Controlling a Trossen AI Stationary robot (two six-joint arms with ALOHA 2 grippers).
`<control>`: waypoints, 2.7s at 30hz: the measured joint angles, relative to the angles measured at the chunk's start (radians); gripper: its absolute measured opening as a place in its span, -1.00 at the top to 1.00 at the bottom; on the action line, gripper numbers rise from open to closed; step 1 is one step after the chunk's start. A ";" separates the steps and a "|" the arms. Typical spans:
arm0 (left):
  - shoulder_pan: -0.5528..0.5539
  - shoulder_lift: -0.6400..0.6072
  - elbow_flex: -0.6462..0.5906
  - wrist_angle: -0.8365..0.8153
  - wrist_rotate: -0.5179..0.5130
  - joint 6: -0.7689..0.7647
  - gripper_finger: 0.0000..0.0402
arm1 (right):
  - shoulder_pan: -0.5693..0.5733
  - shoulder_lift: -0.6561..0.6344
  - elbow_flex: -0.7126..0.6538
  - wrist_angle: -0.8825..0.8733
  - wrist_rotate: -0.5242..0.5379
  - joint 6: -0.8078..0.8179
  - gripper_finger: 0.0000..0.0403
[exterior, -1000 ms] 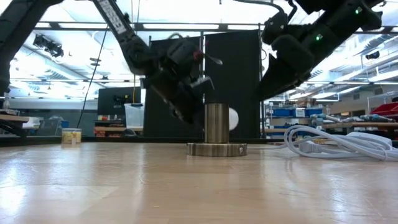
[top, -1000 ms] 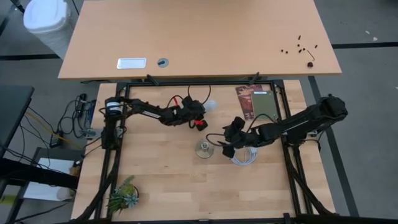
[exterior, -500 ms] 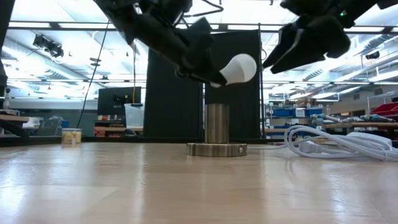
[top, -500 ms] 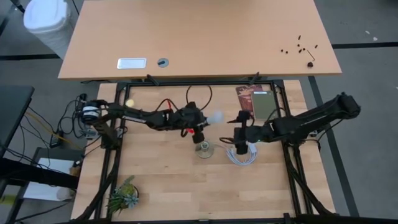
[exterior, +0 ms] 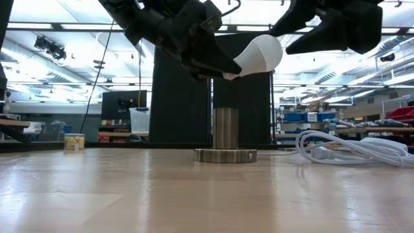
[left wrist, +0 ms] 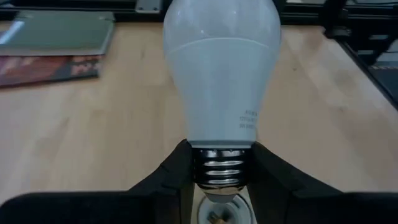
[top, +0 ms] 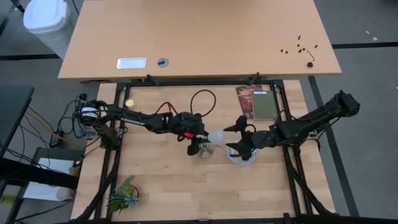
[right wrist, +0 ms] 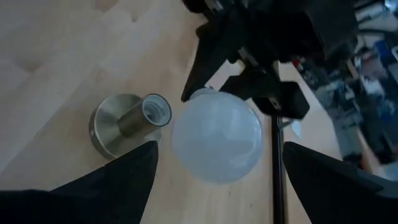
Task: Screw lightbulb
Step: Insert the light bulb into the lamp
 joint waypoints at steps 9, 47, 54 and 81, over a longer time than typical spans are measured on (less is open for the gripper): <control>-0.006 0.001 0.000 0.033 0.105 -0.030 0.40 | 0.004 0.112 0.000 0.106 -0.007 -0.084 -0.75; -0.045 0.002 0.000 0.073 0.094 -0.089 0.34 | -0.015 0.223 -0.002 0.381 -0.082 -0.086 -0.36; -0.029 -0.061 0.000 0.021 0.033 -0.016 0.04 | -0.014 0.217 0.000 0.392 -0.051 -0.048 -0.33; -0.333 -0.199 -0.254 0.057 -0.699 0.021 -0.14 | -0.069 0.222 0.325 -0.221 -0.001 0.697 -0.34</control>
